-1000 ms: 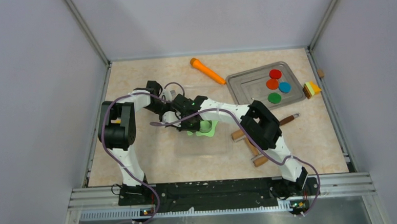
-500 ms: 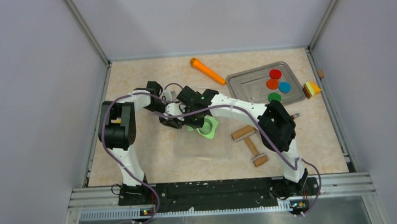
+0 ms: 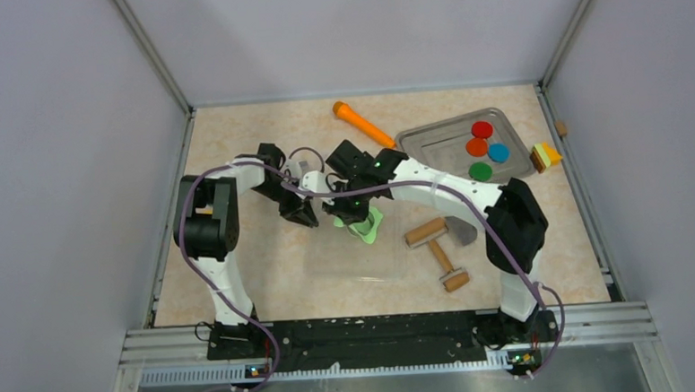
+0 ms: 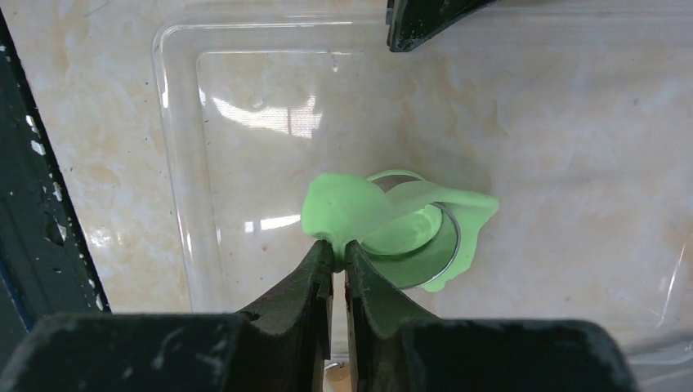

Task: Roll out the dumpling wrappers from the dough

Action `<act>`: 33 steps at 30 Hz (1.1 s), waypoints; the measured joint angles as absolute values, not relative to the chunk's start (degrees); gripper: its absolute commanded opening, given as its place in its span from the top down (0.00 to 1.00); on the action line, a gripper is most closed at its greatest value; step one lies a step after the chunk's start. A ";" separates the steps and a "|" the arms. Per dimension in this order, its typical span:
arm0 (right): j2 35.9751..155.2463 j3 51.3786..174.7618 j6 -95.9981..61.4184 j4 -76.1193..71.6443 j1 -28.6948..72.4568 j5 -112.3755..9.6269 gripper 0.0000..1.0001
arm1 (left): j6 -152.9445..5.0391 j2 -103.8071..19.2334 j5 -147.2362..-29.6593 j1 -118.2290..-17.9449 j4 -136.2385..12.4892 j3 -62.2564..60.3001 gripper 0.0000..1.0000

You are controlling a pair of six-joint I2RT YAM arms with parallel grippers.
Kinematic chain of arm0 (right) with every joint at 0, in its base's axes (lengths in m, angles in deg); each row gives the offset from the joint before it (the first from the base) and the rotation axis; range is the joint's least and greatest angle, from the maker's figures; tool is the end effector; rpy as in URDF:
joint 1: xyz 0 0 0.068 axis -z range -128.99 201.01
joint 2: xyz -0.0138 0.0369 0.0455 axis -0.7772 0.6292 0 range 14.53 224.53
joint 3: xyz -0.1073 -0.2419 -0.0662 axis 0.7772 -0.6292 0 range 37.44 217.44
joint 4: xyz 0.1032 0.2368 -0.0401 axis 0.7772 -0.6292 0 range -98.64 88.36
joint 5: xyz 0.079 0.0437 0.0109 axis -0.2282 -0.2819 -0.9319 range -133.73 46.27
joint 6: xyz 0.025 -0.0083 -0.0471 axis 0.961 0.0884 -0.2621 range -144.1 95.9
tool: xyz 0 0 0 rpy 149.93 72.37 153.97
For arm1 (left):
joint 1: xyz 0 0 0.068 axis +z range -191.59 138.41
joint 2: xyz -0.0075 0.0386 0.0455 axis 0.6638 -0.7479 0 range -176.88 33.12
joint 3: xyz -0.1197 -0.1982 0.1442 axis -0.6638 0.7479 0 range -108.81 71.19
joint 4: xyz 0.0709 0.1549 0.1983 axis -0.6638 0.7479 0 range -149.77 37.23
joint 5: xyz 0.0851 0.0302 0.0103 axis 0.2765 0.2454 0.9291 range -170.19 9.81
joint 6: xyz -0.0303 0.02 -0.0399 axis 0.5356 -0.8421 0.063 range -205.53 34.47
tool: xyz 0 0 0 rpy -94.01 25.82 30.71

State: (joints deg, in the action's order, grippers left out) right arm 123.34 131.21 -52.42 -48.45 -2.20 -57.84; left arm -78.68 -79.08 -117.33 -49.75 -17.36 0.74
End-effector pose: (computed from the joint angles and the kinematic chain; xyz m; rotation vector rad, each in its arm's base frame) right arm 0.2377 0.3323 0.2620 -1.8103 1.9731 0.4680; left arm 0.3462 -0.0714 0.1377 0.0845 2.9613 -1.0066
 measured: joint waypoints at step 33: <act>115.76 127.78 -46.78 -48.25 10.50 -65.16 0.89 | -79.75 -79.67 -117.73 -49.75 -16.42 0.04 0.99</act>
